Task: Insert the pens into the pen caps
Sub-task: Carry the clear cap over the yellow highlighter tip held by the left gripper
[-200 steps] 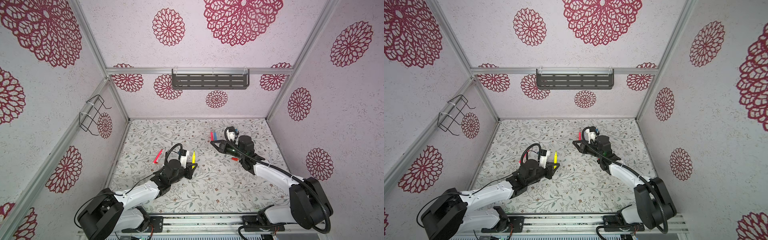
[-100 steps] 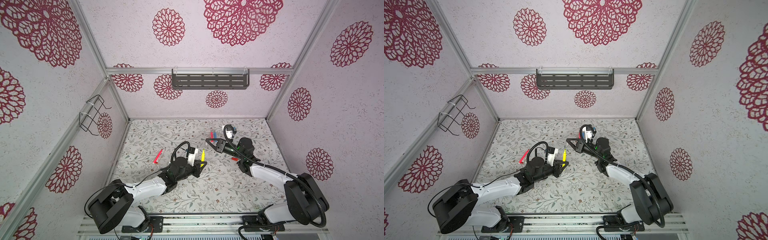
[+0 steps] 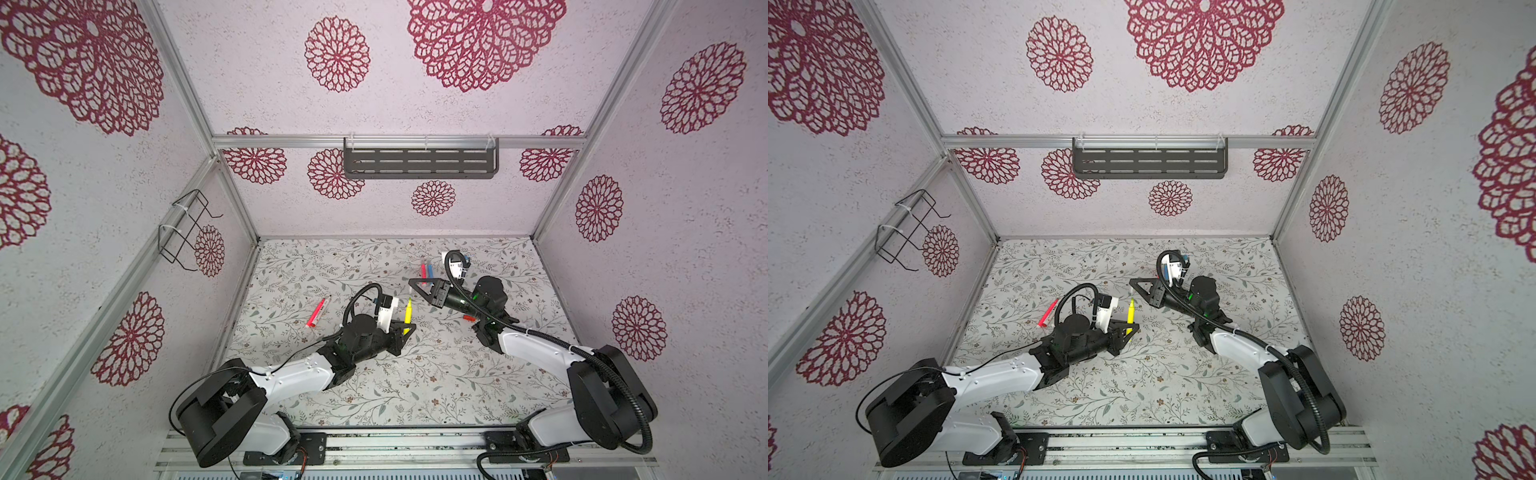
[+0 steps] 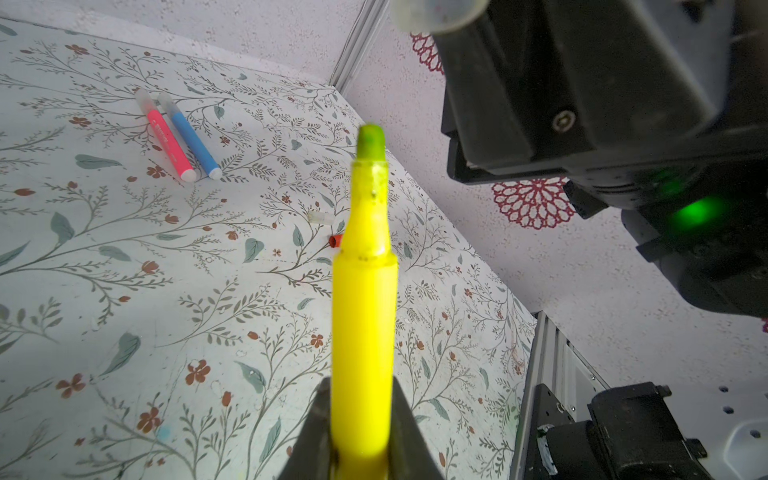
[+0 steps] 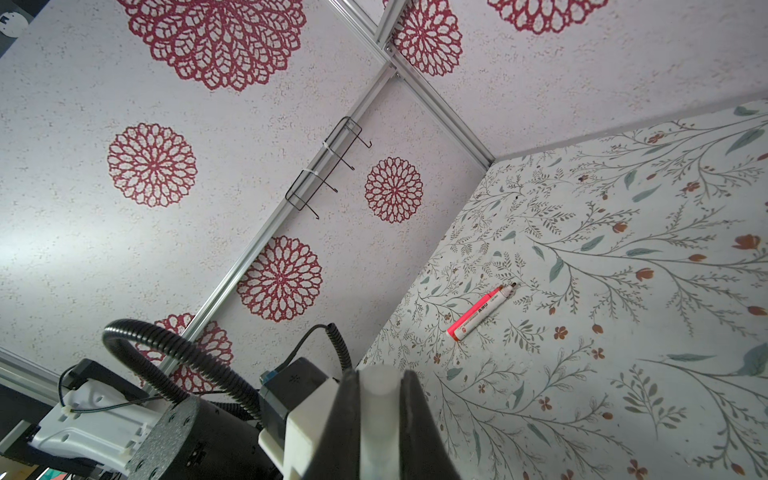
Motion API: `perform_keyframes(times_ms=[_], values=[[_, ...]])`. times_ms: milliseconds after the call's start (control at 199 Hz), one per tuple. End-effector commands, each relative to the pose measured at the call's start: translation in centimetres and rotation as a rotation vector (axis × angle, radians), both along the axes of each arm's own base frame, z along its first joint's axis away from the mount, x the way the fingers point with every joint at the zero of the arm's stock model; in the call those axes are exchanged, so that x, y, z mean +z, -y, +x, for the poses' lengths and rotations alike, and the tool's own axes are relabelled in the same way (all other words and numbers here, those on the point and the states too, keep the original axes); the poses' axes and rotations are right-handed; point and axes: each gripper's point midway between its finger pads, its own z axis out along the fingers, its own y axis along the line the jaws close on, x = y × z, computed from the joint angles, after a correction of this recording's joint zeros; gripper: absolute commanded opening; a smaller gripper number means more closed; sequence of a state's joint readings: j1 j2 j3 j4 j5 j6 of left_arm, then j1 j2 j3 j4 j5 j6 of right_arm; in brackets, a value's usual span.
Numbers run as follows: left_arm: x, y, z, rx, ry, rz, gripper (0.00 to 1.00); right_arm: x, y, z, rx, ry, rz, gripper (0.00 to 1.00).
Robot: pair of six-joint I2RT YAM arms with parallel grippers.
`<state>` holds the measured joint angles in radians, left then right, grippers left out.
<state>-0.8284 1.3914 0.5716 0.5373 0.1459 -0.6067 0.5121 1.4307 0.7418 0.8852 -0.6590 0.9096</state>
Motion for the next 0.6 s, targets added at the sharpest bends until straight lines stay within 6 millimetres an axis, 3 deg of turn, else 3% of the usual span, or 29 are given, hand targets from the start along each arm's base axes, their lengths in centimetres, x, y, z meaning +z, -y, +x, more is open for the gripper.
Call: perform_keyframes(times_ms=[0, 597], values=[[2.03, 0.43, 0.07, -0.002, 0.037, -0.036, 0.00, 0.27, -0.26, -0.26, 0.007, 0.039, 0.000, 0.09], [2.46, -0.15, 0.11, 0.018, 0.055, -0.031, 0.00, -0.42, -0.75, -0.89, 0.021, 0.041, -0.025, 0.08]])
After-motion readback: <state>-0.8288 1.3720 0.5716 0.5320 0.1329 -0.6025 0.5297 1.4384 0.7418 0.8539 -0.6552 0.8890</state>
